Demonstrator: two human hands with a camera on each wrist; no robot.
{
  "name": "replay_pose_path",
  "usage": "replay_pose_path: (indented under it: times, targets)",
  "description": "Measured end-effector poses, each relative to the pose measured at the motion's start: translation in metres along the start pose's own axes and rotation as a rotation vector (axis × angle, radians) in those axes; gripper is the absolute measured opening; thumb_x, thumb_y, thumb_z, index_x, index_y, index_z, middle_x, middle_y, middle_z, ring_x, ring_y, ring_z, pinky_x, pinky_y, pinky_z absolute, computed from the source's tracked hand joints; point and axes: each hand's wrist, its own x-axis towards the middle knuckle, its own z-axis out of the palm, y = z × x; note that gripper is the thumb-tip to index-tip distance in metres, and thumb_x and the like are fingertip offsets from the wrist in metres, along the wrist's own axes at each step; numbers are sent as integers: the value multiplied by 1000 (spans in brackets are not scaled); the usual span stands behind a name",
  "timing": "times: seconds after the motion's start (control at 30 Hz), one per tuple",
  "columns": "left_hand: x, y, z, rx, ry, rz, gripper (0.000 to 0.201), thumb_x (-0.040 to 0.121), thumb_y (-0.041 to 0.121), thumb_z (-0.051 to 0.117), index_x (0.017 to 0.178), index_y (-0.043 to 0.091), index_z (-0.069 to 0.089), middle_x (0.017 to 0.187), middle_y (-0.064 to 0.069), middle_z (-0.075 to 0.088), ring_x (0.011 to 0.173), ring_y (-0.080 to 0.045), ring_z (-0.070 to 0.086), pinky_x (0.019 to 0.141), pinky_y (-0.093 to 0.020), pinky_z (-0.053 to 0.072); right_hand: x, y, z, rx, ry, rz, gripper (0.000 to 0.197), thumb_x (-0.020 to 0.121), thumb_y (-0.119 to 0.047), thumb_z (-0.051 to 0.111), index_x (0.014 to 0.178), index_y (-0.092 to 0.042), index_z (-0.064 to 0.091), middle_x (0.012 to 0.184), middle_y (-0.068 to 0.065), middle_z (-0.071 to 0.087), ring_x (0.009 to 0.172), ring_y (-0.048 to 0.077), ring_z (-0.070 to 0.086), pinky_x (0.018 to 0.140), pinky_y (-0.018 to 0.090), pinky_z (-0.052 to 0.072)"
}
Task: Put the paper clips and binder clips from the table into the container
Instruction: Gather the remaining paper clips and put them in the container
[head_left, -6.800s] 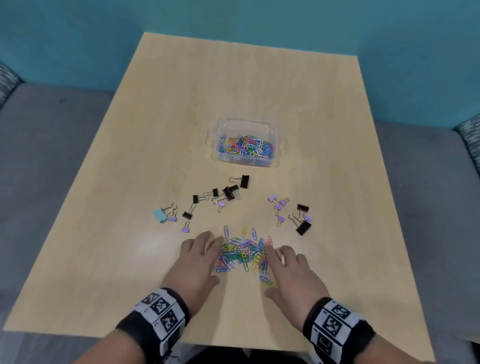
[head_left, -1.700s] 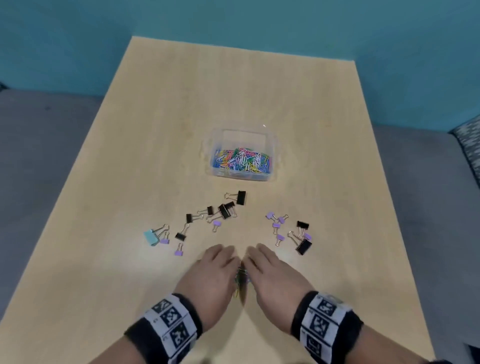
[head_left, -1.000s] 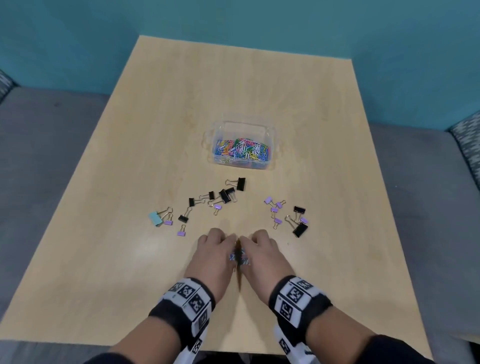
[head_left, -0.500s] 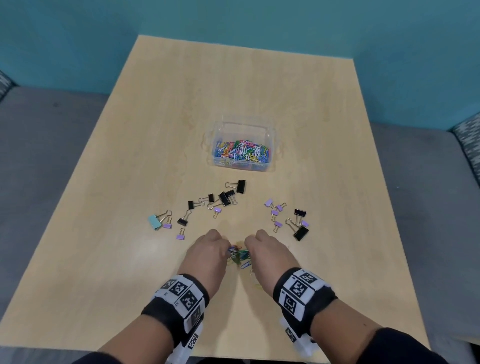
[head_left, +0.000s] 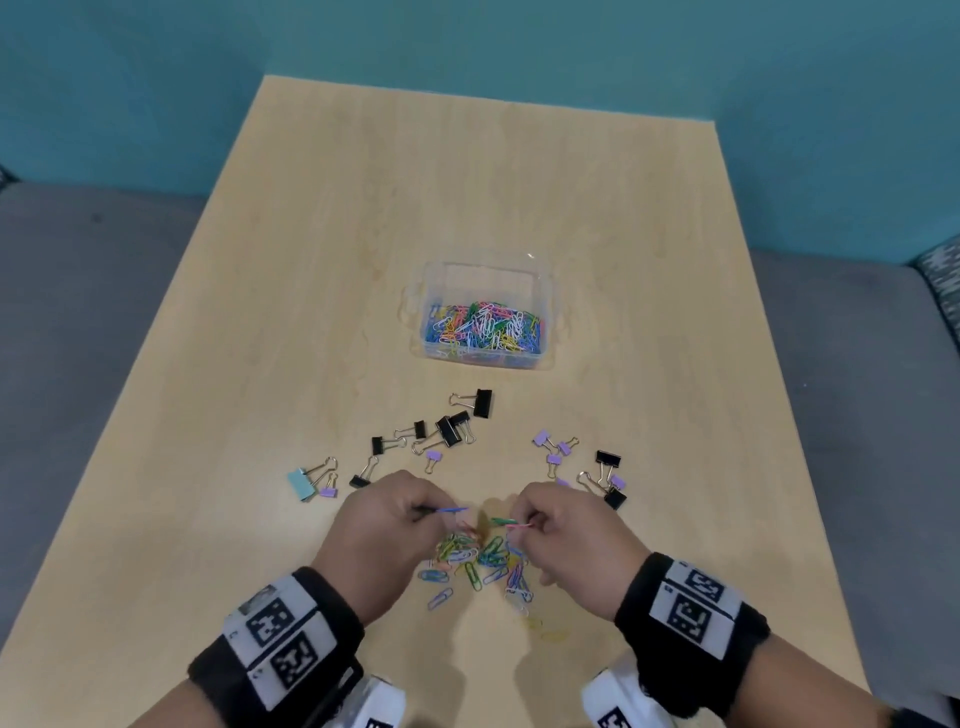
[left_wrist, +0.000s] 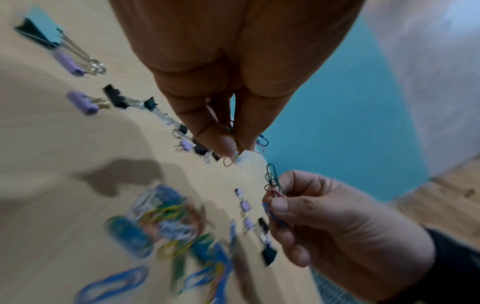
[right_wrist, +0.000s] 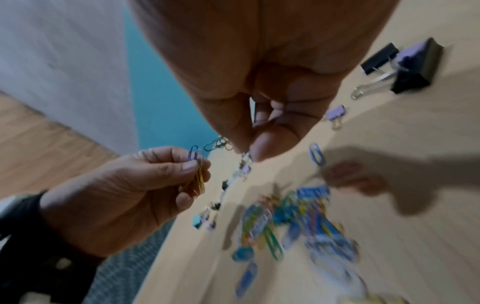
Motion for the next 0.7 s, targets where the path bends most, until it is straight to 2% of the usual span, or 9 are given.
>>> replay_pose_path:
  times: [0.1,0.17,0.23,0.3,0.4,0.47,0.57,0.63,0.7]
  targets:
    - [20,29,-17,-161,18,-10,18,79,0,70,71,16,72,59,-6,65,51,-13,59,54,-24,49,12,-20,-25,141,71,-20,17,86,-12,61,71,-17,59,57,-4,54,43,15,54,42,21,40]
    - [44,49,-28,-187,51,26,12,79,1,70,75,12,72,61,-13,65,51,-15,58,54,-20,47,28,-36,-47,161,136,-88,20,86,-7,61,69,-17,59,56,-2,53,41,15,53,43,20,38]
    - [74,69,-37,-166,109,75,5,80,3,70,78,8,71,61,-10,63,50,-12,58,51,-17,46,50,-52,-69,95,212,-149,18,86,-8,61,70,-16,59,57,-1,54,42,16,56,45,27,44]
    - [106,86,-41,-97,172,129,6,81,5,69,77,9,70,62,-4,63,50,-11,59,50,-15,46,78,-66,-87,-13,287,-185,13,86,-10,60,73,-13,58,61,-1,57,47,19,61,51,38,52]
    - [145,102,-38,116,187,191,8,81,11,67,75,16,69,63,-1,65,59,-19,65,56,-24,50,118,-84,-102,-213,340,-203,6,83,-11,58,78,-13,60,74,5,63,67,29,66,65,43,55]
    - [161,104,-32,238,157,202,7,81,16,66,85,18,71,76,-1,69,73,-22,67,69,-32,54,134,-94,-105,-320,344,-181,5,82,-13,58,85,-14,63,85,6,66,77,29,66,68,38,53]
    - [167,95,-30,433,144,185,29,85,23,62,114,22,66,114,0,66,97,-18,62,87,-28,47,138,-96,-104,-457,349,-116,28,88,-23,59,115,-17,60,111,7,61,96,28,61,81,35,50]
    - [153,84,-35,460,151,189,32,87,22,59,119,22,64,122,-2,63,104,-20,59,90,-27,43,122,-89,-100,-518,349,-114,35,90,-23,54,124,-14,56,117,12,55,101,31,58,85,37,48]
    - [126,68,-35,458,163,207,30,89,19,57,118,20,64,120,-4,63,104,-22,59,89,-27,42,96,-75,-85,-538,310,-154,31,90,-18,49,119,-11,58,112,14,55,97,33,58,82,37,47]
